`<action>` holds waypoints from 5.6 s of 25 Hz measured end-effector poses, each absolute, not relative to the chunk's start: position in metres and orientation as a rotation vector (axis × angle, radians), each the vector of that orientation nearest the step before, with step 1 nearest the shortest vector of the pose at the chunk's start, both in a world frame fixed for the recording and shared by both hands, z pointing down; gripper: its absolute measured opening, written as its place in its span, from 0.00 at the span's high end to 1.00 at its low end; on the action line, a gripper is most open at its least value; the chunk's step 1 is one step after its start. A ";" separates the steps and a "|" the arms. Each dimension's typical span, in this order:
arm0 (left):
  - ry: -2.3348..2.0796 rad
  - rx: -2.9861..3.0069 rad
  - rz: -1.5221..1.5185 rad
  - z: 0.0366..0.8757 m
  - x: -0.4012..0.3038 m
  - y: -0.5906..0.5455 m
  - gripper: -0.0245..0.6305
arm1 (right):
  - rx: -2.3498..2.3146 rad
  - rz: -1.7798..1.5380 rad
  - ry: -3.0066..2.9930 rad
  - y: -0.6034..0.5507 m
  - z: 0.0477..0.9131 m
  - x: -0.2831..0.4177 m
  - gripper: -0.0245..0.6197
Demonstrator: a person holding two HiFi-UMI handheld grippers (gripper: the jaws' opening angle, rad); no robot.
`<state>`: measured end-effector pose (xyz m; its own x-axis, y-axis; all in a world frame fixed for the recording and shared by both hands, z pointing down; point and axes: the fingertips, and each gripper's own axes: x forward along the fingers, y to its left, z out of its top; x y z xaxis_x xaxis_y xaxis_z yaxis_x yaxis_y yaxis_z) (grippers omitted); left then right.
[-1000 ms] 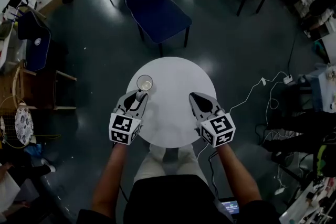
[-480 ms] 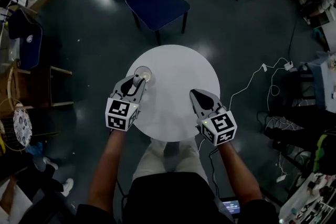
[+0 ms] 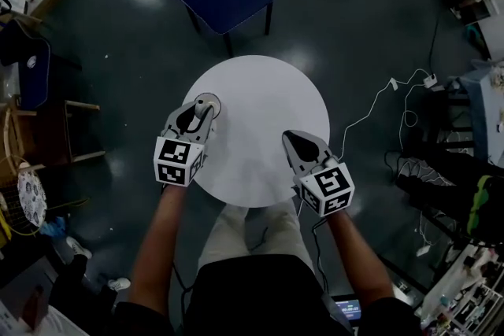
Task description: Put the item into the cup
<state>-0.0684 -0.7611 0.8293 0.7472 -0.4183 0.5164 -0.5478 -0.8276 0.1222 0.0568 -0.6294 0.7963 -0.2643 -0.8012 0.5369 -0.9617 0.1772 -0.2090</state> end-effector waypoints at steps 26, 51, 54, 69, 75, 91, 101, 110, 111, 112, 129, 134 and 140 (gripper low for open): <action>-0.824 2.652 0.694 0.853 -0.071 -0.779 0.69 | 1.653 0.776 -2.090 -0.615 0.823 0.063 0.94; -0.845 2.730 0.511 0.744 -0.090 -0.699 0.91 | 1.545 0.574 -2.222 -0.601 0.733 0.044 0.94; -0.851 2.759 0.505 0.727 -0.092 -0.685 0.93 | 1.519 0.534 -2.253 -0.600 0.717 0.040 0.94; -1.011 2.812 0.355 0.619 -0.091 -0.609 0.94 | 1.443 0.362 -2.433 -0.585 0.623 0.034 0.94; -1.048 2.801 0.291 0.582 -0.083 -0.578 0.94 | 1.437 0.314 -2.512 -0.575 0.581 0.036 0.94; -1.242 2.816 0.199 0.518 -0.053 -0.535 0.94 | 1.296 0.051 -2.623 -0.553 0.515 0.064 0.94; -1.385 2.744 0.195 0.520 -0.044 -0.506 0.94 | 1.245 0.124 -2.715 -0.547 0.507 0.093 0.94; -1.470 2.687 0.197 0.526 -0.049 -0.497 0.94 | 1.180 0.145 -2.754 -0.550 0.512 0.094 0.94; -1.472 2.685 0.201 0.526 -0.050 -0.497 0.94 | 1.176 0.146 -2.755 -0.551 0.512 0.092 0.94; -1.475 2.684 0.205 0.526 -0.052 -0.497 0.94 | 1.171 0.150 -2.758 -0.552 0.513 0.090 0.94; -1.477 2.719 0.150 0.494 -0.090 -0.483 0.94 | 1.179 0.126 -2.767 -0.537 0.493 0.049 0.94; -1.441 2.767 0.165 0.487 -0.107 -0.462 0.94 | 1.219 0.109 -2.758 -0.514 0.483 0.030 0.94; -1.420 2.806 0.154 0.465 -0.124 -0.433 0.94 | 1.254 0.088 -2.755 -0.482 0.464 0.010 0.94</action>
